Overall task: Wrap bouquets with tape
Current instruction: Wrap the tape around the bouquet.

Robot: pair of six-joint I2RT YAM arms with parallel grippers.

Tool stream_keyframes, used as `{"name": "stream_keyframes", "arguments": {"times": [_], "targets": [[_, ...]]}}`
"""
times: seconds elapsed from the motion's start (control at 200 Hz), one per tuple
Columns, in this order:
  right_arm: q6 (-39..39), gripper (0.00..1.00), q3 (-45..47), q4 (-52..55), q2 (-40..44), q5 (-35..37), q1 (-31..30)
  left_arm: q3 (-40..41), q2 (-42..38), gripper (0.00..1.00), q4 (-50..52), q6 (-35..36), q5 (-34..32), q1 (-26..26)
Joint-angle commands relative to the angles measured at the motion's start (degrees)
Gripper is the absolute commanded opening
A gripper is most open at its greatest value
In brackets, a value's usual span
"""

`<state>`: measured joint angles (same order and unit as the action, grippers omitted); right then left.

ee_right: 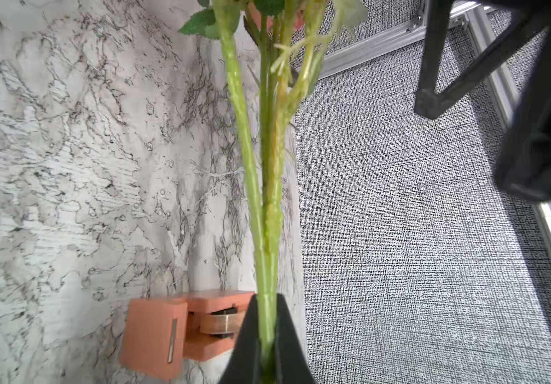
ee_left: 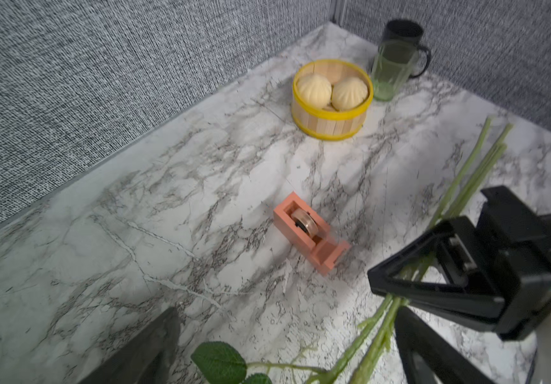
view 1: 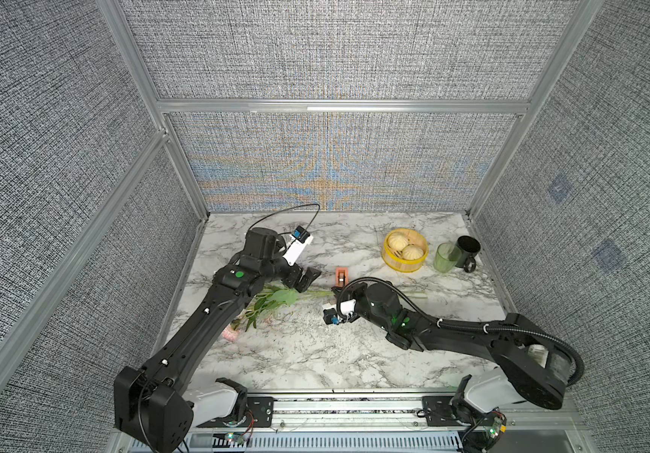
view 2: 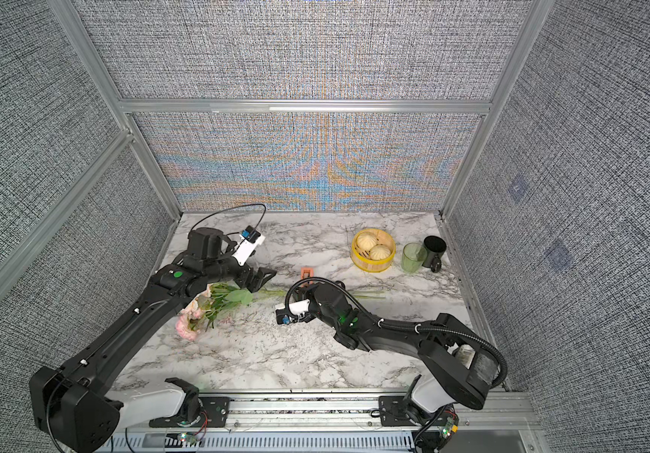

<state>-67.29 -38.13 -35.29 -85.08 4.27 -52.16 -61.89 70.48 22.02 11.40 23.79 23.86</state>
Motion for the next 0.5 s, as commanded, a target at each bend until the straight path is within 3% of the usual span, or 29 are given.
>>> {"name": "stream_keyframes", "arguments": {"times": [0.0, 0.215, 0.495], "targets": [[0.20, 0.00, 0.48, -6.33, 1.43, -0.50, -0.22, 2.55, -1.20, 1.00, -6.46, 3.26, 11.73, -0.35], [-0.31, 0.00, 3.00, -7.87, 2.64, -0.71, 0.08, 13.20, -8.64, 1.00, -2.45, 23.47, 13.20, 0.81], [0.80, 0.00, 3.32, -8.83, 2.37, -3.45, 0.01, 9.87, -1.48, 1.00, 5.29, 31.01, 3.47, 5.56]]}}
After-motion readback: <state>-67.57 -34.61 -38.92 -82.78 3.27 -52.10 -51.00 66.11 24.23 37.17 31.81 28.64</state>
